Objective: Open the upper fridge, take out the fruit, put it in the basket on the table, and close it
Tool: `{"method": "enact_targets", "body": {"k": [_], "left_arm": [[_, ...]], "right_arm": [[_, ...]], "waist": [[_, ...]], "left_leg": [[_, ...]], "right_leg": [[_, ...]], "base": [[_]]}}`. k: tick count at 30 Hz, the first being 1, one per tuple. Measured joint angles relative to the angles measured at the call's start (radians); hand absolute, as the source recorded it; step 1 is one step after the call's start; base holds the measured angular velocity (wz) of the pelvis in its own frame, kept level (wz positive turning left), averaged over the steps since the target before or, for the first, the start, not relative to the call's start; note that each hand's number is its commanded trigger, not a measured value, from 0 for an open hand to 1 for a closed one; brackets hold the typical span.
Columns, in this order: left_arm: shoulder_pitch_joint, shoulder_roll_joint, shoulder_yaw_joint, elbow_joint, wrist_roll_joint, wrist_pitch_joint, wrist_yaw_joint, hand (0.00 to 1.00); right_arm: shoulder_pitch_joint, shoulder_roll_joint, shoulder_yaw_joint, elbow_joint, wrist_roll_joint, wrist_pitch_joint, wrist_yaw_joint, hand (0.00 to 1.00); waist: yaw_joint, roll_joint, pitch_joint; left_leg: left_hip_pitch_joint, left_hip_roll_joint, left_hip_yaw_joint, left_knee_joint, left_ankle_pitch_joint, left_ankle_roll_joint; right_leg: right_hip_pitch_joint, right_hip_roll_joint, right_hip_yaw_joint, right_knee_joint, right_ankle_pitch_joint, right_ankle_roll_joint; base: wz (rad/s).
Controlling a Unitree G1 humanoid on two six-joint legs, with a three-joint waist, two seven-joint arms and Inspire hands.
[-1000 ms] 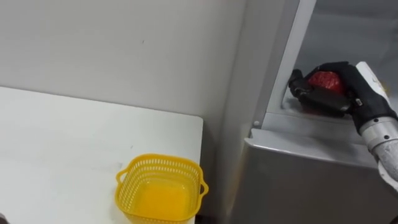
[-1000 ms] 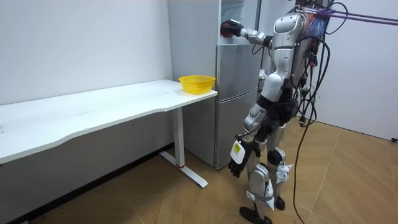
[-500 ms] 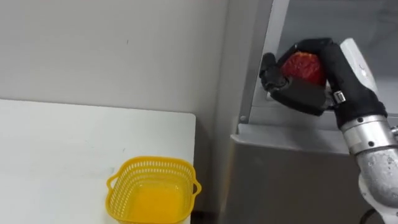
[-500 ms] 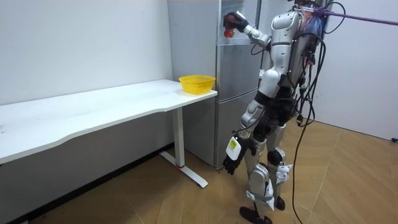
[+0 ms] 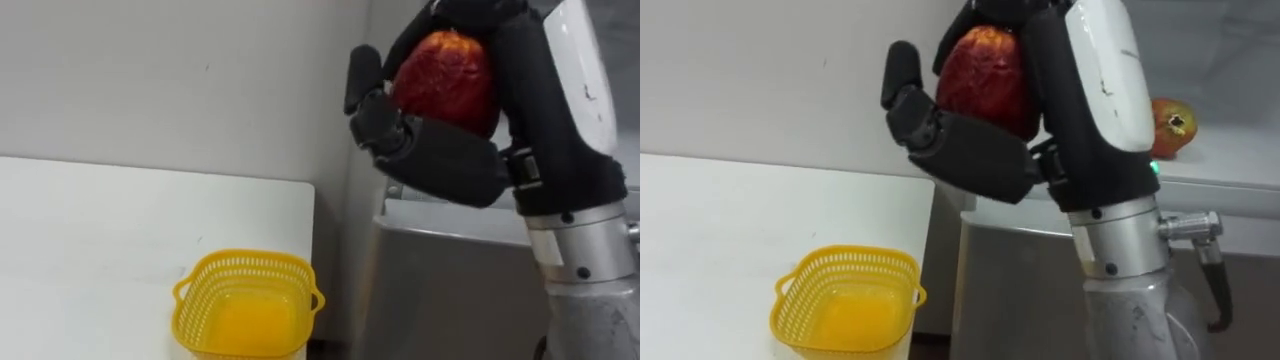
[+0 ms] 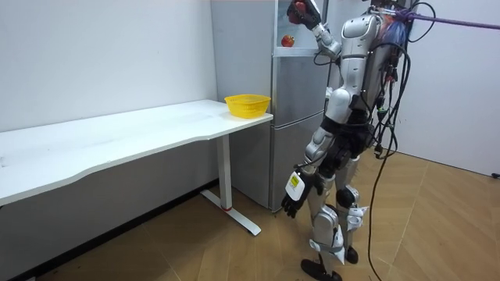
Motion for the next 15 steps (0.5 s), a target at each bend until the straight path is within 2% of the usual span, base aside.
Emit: {"method": "enact_targets", "body": {"k": [9,15], "left_arm": [[-0.025,0.008,-0.044,0.008,0.000,-0.008,-0.006,0.00],[-0.040,0.032,-0.110,0.008,0.000,-0.022,-0.010,0.00]], "right_arm": [[0.004,0.021,0.144,0.000,-0.078,-0.003,0.036,1.00],[0.004,0.021,0.224,0.000,-0.078,-0.020,0.058,1.00]], "waist": [[0.018,-0.013,-0.0053],[0.042,-0.031,-0.0012]], "left_leg": [[0.001,0.000,-0.004,-0.007,0.000,0.000],[0.000,0.000,-0.009,-0.007,0.000,0.000]], "right_leg": [[0.000,0.001,0.004,-0.001,0.000,0.000],[0.000,0.002,0.001,-0.002,0.000,0.000]], "base": [[0.00],[0.01]]}}
